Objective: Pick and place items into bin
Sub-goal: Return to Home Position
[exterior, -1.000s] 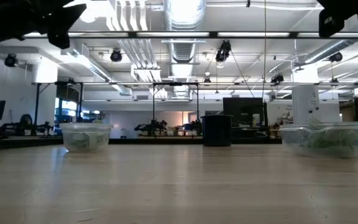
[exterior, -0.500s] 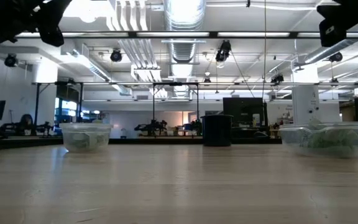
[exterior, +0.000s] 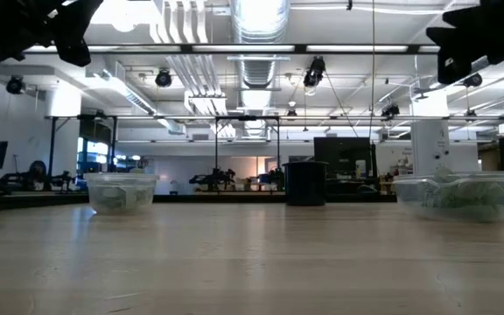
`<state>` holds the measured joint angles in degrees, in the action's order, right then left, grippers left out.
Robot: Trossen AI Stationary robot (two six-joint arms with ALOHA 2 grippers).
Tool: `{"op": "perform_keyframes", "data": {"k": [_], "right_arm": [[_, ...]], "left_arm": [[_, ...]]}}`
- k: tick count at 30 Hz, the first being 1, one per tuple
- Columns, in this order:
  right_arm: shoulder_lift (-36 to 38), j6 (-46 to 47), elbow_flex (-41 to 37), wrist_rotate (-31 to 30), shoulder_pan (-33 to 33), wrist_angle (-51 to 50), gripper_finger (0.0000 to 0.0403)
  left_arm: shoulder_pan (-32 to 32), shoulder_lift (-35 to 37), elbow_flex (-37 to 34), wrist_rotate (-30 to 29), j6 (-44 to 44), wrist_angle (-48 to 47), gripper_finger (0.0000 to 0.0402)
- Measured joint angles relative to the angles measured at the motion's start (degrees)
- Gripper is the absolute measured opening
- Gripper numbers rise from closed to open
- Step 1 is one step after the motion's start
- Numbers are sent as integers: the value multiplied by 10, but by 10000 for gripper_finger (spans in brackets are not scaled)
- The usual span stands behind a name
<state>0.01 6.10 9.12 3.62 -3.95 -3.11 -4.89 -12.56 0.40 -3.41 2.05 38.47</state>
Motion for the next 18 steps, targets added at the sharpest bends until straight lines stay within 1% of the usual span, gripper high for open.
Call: {"op": "perform_keyframes", "data": {"k": [4, 9, 14, 16, 18], "right_arm": [[0, 1, -42, -12, 0, 78, 127], [0, 1, -86, -21, 0, 166, 121], [0, -6, -86, -56, 9, 176, 124], [0, -5, -86, -53, 19, 189, 126], [0, 0, -86, -35, 36, 194, 128]], "left_arm": [[0, 4, 0, 1, 4, 0, 154], [0, 15, 0, 6, 36, 1, 154], [0, 26, -1, 8, 62, 1, 154], [0, 32, -1, 13, 77, 0, 154], [0, 40, -1, 25, 88, 1, 154]]}}
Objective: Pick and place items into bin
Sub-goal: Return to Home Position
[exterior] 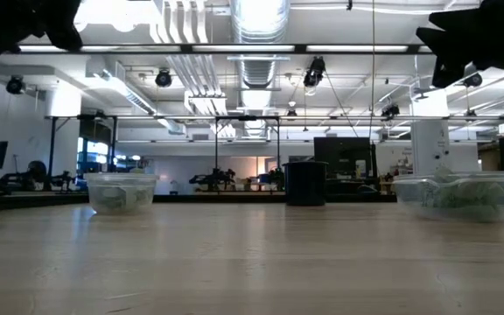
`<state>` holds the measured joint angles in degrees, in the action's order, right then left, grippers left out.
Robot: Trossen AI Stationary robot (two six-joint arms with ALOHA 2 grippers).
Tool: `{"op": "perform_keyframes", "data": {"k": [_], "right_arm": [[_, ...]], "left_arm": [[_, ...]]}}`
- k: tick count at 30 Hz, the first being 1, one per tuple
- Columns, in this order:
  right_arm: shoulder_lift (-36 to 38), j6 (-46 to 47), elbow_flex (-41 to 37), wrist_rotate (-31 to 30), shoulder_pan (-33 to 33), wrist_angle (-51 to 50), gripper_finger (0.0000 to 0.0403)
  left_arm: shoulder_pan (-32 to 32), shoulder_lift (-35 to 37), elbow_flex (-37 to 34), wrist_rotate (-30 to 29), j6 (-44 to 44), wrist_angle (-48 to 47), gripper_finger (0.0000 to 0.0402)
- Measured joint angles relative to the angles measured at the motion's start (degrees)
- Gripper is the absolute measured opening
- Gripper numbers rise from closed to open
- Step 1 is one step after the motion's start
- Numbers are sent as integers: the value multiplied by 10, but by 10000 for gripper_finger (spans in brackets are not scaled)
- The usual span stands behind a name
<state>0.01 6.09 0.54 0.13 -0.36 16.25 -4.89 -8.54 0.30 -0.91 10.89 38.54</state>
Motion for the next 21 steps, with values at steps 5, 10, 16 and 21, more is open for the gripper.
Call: {"op": "perform_keyframes", "data": {"k": [5, 10, 16, 21], "right_arm": [[0, 27, 0, 61, 54, -10, 129], [0, 30, 0, 77, 94, -10, 122], [0, 30, 0, 80, 98, -32, 116], [-1, 62, 0, 80, 95, -100, 118]], "left_arm": [[0, 37, 0, 19, 4, -36, 154], [0, 70, -1, 19, 1, -68, 154], [0, 69, -1, 24, 19, -84, 154], [0, 69, -1, 25, -31, -153, 154]]}}
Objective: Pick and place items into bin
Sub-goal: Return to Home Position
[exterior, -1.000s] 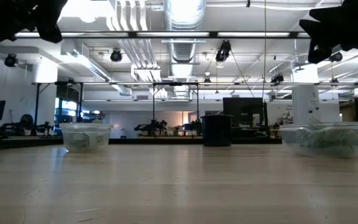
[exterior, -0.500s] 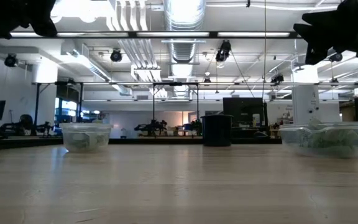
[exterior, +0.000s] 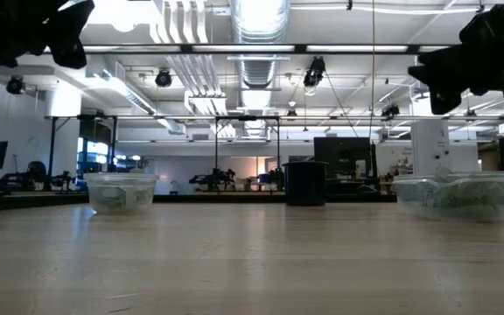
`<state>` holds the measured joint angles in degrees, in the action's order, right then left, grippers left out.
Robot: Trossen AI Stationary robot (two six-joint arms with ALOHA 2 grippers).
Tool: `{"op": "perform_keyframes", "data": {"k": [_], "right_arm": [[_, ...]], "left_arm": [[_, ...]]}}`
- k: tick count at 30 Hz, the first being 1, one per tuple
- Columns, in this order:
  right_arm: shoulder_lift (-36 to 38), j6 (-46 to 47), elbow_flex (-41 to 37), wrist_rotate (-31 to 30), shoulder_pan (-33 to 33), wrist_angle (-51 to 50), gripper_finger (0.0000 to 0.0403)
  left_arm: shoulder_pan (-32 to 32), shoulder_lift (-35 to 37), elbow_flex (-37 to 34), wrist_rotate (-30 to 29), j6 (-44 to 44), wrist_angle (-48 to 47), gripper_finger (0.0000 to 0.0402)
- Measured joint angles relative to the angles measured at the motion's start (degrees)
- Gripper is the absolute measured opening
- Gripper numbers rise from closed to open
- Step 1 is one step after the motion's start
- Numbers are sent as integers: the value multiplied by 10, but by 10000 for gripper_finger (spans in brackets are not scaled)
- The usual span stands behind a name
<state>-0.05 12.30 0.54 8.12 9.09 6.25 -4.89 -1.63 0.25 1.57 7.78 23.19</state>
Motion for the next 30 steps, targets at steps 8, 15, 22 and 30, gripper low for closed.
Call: {"op": "perform_keyframes", "data": {"k": [8, 15, 22, 30], "right_arm": [[0, 12, 0, -39, -36, -22, 118], [0, 12, 0, -42, -66, -32, 111], [-5, 18, 0, -57, -80, -56, 116], [-6, 16, 0, -68, -80, -58, 115]], "left_arm": [[0, 0, 0, 8, -12, -13, 154], [0, 0, 0, 12, -15, -21, 154], [0, 0, 0, 24, -41, -71, 154], [0, 0, 0, 28, -43, -97, 154]]}}
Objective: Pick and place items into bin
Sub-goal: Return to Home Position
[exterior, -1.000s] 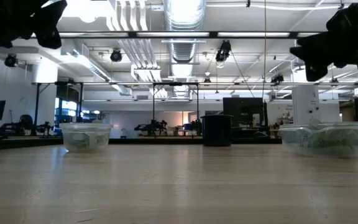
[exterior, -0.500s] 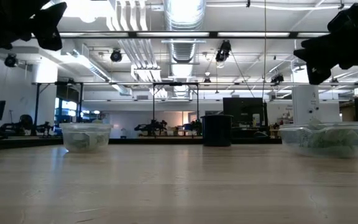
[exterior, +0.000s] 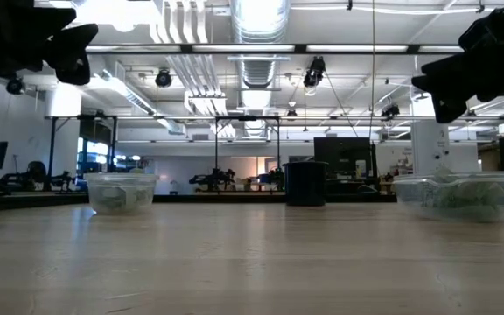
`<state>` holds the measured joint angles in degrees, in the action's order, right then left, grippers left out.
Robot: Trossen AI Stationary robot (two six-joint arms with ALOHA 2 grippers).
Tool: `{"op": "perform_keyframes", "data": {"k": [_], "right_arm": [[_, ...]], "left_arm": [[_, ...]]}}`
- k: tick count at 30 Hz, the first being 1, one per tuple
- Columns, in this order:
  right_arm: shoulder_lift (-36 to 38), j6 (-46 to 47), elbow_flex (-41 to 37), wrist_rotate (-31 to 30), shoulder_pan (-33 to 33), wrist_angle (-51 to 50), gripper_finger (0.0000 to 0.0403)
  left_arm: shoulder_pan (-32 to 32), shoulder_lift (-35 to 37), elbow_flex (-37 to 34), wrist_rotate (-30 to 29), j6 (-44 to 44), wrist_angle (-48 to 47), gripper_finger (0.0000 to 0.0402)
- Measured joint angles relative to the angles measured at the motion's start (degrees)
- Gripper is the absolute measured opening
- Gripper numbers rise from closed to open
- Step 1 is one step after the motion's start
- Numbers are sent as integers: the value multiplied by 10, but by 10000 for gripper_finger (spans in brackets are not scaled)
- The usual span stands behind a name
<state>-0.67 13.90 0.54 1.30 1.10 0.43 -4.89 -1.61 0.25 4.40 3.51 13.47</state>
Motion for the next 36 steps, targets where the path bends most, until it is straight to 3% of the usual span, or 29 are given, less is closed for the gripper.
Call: {"op": "perform_keyframes", "data": {"k": [20, 36], "right_arm": [[-11, 57, 0, 0, 0, 0, 109], [-10, 82, 0, 0, 0, 1, 106]], "left_arm": [[0, 0, 0, 8, -17, -116, 154], [0, -27, 0, -5, -2, -117, 154]]}}
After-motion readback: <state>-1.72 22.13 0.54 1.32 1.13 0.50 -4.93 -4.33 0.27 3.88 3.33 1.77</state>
